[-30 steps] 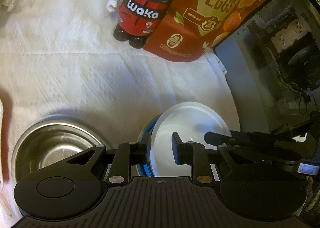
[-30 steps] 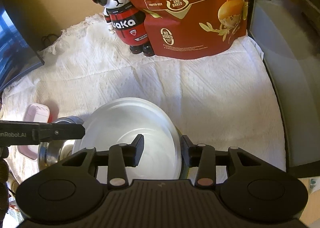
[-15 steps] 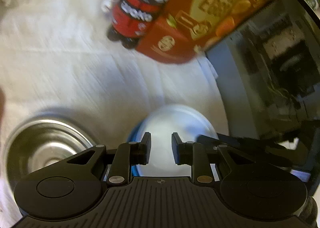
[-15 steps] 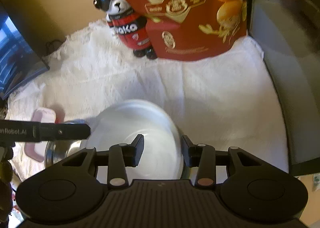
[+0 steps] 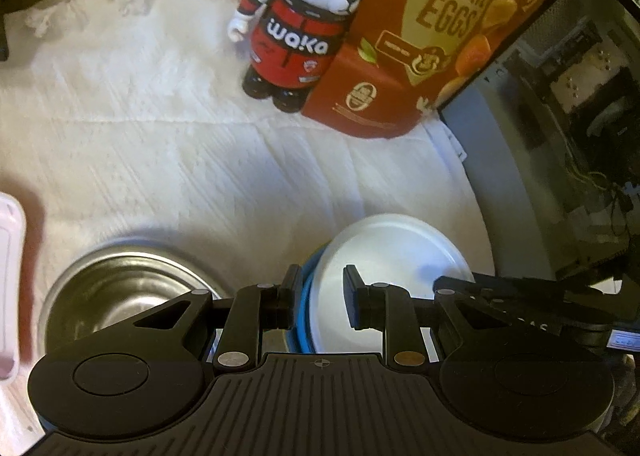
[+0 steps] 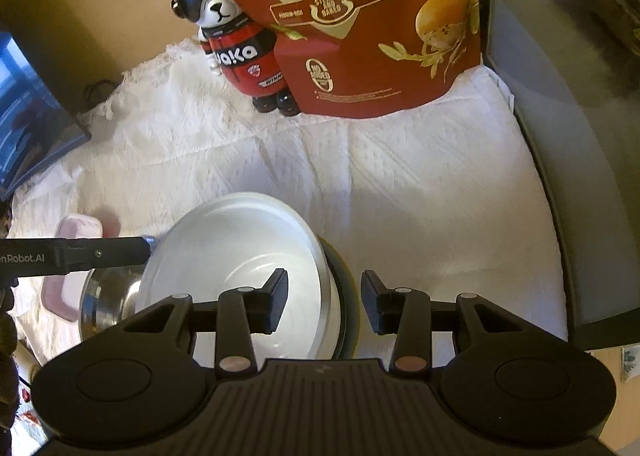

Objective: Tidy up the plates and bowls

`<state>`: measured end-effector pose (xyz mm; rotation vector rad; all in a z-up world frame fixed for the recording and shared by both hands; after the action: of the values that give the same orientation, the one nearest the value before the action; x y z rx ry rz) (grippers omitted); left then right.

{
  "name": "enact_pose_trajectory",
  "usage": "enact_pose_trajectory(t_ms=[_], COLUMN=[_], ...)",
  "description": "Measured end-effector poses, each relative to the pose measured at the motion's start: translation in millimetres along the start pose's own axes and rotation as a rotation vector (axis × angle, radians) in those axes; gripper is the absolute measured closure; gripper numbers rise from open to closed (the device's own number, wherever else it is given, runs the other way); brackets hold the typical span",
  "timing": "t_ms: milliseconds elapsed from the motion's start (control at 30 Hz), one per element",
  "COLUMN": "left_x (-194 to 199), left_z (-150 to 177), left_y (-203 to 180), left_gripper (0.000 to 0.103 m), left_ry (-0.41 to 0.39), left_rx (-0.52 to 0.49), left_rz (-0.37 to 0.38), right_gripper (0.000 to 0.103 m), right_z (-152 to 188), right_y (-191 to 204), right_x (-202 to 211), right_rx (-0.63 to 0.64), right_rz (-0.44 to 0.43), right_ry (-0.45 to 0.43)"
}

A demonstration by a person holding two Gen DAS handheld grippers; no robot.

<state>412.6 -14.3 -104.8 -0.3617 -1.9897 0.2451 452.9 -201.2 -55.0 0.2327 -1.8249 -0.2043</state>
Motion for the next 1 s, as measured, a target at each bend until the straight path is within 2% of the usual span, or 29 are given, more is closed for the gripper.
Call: enact_pose_trajectory(t_ms=[267,433,600,767,867,1000], left_x=[-5,-12,7,38,52,57], left_z=[2,3,-3,-8,-5,10], left_y=[-2,1,1,18,37,70], left_gripper=[0.078,0.078,0.078,0.078,0.078,0.078], left_ry=[-0.008,0.006,-0.069,-0.161,-0.185,-0.159], left_rx=[0.013,0.029,0.012,-0.004,-0.03,-0.035], left_rz=[-0.013,-0.001,0.001,-0.076,-0.137,-0.136], right_gripper=[0.063,0.063,0.063,0.063,0.063,0.062], right_z=[-1,-4,-19,-32,-25,3], right_y=[-17,-17,-1,30,58,96], right_x=[-9,-14,12,42,52,54], right_rx=[0.013,0.018,0.099,0.133,0.165,0.131], right_rz=[0.048,0.048,0.034,-0.025,-0.039,-0.057], right_ry=[0.011,0.026,-0.076,-0.182,-0.239,-0.253])
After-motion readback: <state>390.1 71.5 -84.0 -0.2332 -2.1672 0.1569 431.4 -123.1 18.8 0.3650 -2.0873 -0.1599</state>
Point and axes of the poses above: each gripper's, at about its wrist camera, not at the fingertips, and x roughly against the way its jaws point, y to its left, z to its underside, the point moved 10 cm from there along -x, roughly the way its jaws point, and after that the axes turned 12 degrees about -x, right-handed, at the moved point
